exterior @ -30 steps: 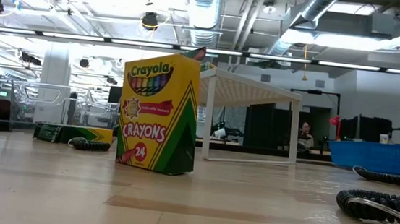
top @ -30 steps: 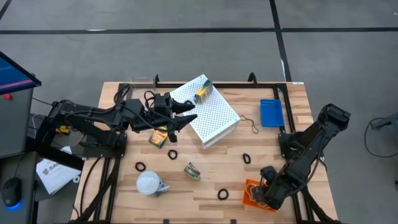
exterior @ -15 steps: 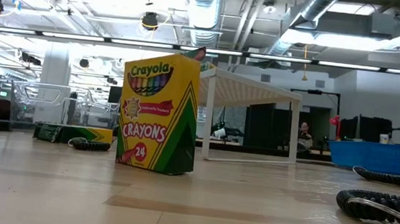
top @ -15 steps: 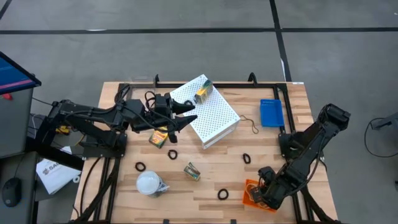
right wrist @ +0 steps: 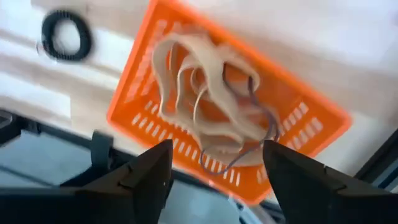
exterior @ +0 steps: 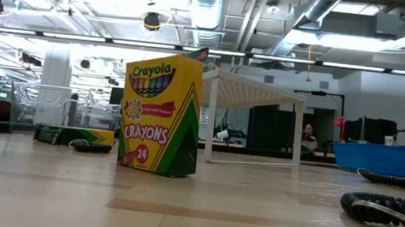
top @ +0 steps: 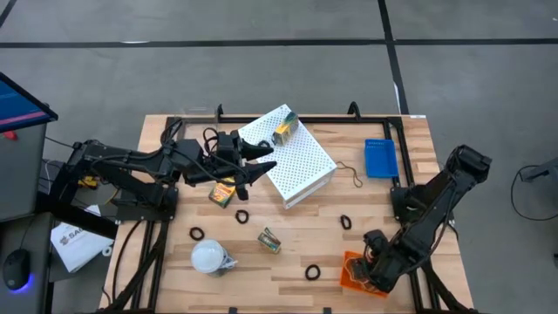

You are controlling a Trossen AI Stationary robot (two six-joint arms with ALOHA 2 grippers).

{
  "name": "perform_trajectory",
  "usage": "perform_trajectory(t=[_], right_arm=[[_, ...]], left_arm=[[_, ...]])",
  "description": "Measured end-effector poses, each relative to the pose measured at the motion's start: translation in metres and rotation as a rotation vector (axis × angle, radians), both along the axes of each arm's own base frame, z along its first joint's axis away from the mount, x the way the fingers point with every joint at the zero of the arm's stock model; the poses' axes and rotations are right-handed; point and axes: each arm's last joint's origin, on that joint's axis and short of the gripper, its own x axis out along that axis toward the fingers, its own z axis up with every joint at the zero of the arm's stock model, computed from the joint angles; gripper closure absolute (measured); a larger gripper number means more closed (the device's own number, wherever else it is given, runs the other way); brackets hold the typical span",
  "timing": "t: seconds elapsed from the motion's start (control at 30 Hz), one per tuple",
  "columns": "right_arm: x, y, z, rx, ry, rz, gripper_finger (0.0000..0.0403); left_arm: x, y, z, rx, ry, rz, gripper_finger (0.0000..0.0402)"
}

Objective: Pick & Place Office Desk Supplies
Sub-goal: Put the black rubber band into the orange bin

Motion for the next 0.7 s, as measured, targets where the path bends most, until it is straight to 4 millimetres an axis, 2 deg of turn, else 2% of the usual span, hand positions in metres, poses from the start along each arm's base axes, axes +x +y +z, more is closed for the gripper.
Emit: perform_trajectory(t=[0.13, 0.23, 0.33, 0.47, 0.6, 0.7], right_arm=[[0.000, -0.022, 0.008, -0.102, 0.009, -0.056, 0.0169], [0.002, -0.049, 0.017, -0.232, -0.023, -0.079, 0.0179], [0.008, -0.081, 0.026, -0.352, -0.026, -0.082, 0.0187], [0.022, -0.131, 0.035, -0.416, 0.012, -0.096, 0.0196], [0.039, -0.173, 0.031, -0.456, 0.079, -0.014, 0.0205], [0.048, -0.193, 0.022, -0.477, 0.140, 0.082, 0.0210]], left_arm=[[0.000, 0.000, 0.000, 0.000, 0.001, 0.000, 0.0211], [0.000, 0.000, 0.000, 0.000, 0.001, 0.000, 0.0211], [0.000, 0.000, 0.000, 0.001, 0.001, 0.000, 0.0211], [0.000, 0.000, 0.000, 0.001, 0.002, 0.000, 0.0211], [-0.001, -0.001, 0.001, 0.004, -0.004, -0.037, 0.0211], [-0.002, -0.001, 0.002, 0.004, -0.007, -0.049, 0.0211]])
